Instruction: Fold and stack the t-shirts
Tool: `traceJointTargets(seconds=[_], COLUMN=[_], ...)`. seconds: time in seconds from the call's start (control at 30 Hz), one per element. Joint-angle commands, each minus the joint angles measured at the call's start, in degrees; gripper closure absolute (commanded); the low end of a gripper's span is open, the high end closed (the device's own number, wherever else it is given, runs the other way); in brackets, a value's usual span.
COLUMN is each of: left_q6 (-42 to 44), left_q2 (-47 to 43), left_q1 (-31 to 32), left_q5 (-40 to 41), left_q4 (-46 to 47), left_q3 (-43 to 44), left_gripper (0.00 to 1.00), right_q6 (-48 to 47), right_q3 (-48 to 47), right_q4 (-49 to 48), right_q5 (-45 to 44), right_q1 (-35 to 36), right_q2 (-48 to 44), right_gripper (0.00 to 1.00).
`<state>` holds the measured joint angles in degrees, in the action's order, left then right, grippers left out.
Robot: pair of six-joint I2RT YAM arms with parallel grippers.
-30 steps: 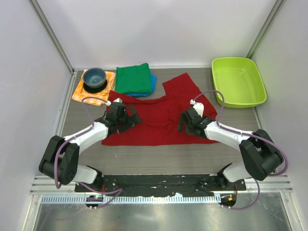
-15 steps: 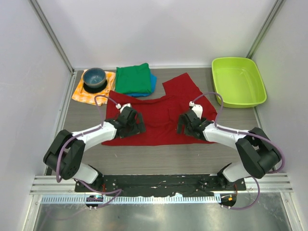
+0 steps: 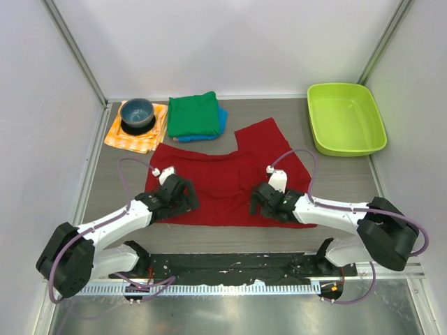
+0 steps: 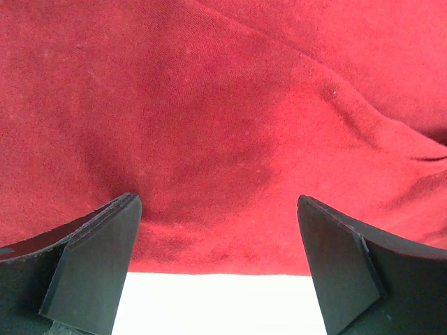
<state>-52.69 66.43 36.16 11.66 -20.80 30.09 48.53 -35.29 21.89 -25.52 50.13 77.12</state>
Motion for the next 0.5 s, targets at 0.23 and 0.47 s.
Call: traceJointTargets(seconds=[0.23, 0.47], left_q6=[-12.96, -19.82], left_q2=[-12.02, -21.34], left_q1=[7.07, 12.52], left_q5=[3.98, 6.88], left_q4=[-11.27, -19.45], left_q3=[-9.77, -11.98], left_gripper=[0.00, 0.00], right_q6=[19.05, 24.23], right_q3=[10.49, 13.14], right_q4=[10.81, 11.15], right_q5=[3.98, 4.69], right_q1=[10.34, 15.69], right_q2=[-5.49, -7.95], right_gripper=[0.00, 0.00])
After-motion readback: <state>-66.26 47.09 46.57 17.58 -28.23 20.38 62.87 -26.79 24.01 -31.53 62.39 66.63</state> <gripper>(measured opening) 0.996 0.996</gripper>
